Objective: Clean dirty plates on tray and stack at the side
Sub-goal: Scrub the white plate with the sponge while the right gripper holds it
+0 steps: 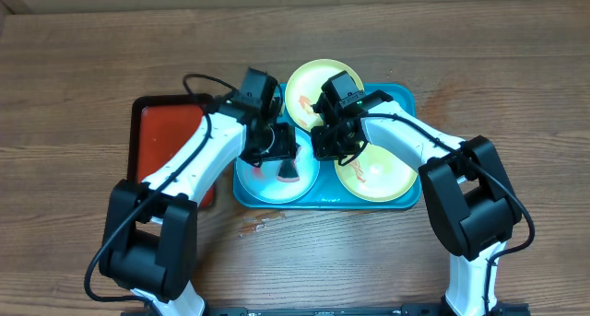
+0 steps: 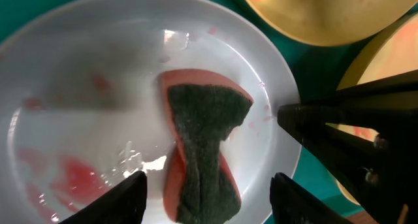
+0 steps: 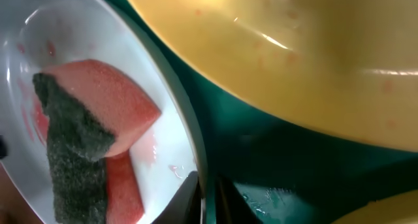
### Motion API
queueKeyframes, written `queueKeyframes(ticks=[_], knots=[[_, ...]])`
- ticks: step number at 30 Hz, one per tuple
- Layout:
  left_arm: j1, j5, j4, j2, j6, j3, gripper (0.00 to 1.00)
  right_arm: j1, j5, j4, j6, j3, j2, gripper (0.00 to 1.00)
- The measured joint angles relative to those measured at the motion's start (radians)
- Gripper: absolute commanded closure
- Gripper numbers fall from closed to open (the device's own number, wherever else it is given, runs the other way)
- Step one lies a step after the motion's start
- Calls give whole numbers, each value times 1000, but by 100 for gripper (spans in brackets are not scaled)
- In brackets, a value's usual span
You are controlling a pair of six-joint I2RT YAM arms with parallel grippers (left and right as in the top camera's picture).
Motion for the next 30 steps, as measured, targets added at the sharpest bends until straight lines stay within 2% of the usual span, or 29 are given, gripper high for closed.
queueKeyframes(ticks=[2, 5, 12, 16, 25, 30], knots=[[-6, 1, 28, 4, -2, -19, 39, 0, 0, -7, 6, 0, 0, 76], [-13, 1, 47, 16, -2, -28, 39, 0, 0, -12, 14, 0, 0, 77], [-19, 2, 66, 49, -5, -29, 39, 0, -1, -28, 31, 0, 0, 95], [-19, 2, 73, 56, -13, -30, 44, 0, -2, -27, 35, 0, 0, 96], [-40, 1, 80, 60, -28, -30, 60, 0, 0, -27, 37, 0, 0, 96], [-52, -8, 89, 90, -31, -30, 83, 0, 0, -27, 36, 0, 0, 96]])
